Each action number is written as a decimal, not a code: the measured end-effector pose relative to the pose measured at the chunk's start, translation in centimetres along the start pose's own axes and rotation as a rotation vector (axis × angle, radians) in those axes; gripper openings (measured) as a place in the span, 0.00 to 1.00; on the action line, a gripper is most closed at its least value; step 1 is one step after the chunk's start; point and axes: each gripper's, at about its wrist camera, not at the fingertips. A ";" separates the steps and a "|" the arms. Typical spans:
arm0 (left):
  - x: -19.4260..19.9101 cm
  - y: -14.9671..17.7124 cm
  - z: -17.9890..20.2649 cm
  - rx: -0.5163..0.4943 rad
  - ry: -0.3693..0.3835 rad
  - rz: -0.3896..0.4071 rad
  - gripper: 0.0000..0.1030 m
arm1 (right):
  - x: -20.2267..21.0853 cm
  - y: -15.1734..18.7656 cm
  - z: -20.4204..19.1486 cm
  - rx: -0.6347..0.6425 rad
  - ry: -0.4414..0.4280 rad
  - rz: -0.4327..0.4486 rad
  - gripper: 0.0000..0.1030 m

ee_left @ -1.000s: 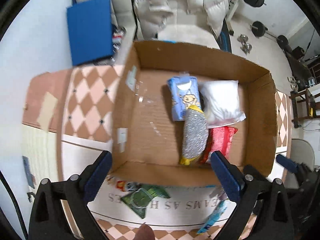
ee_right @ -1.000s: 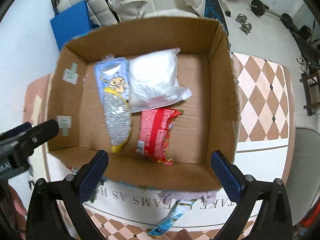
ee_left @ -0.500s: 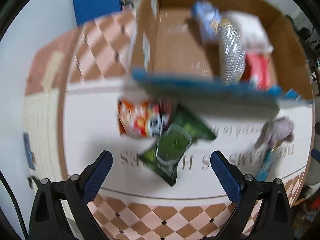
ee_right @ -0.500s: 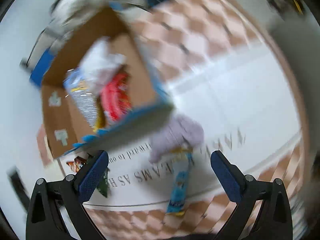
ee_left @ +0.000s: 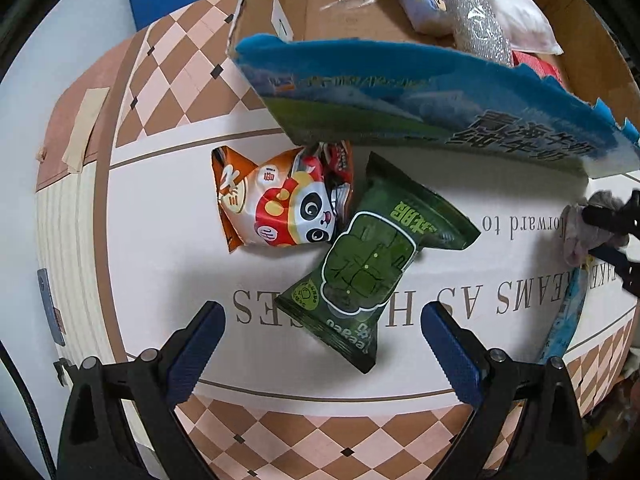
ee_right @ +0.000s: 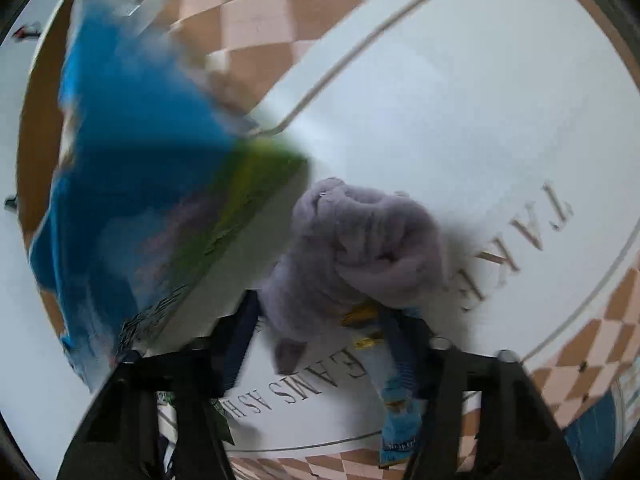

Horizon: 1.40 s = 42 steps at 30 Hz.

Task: Organize soft objects
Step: 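Grasp the green snack bag with the left tool while the right tool grasps the lilac sock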

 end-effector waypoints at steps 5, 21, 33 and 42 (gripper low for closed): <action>-0.6 -0.4 -0.3 -0.033 0.031 -0.021 0.98 | 1.2 1.7 -2.8 0.342 0.243 0.012 0.39; -4.7 -4.0 4.9 -0.233 0.080 -0.114 0.68 | 4.3 5.2 1.3 0.527 0.416 -0.036 0.77; -5.5 -1.3 4.1 -0.054 0.186 -0.219 0.39 | 4.1 2.5 5.3 0.267 0.445 0.025 0.69; -6.8 -1.0 5.4 -0.040 0.172 -0.217 0.42 | 1.0 1.7 7.8 0.210 0.324 -0.061 0.38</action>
Point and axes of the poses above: each gripper's, at about its wrist camera, not at the fingertips, and x roughly against the way its jaws point, z to its right, y to its underside, and after that the axes turned 8 degrees about x, right-handed
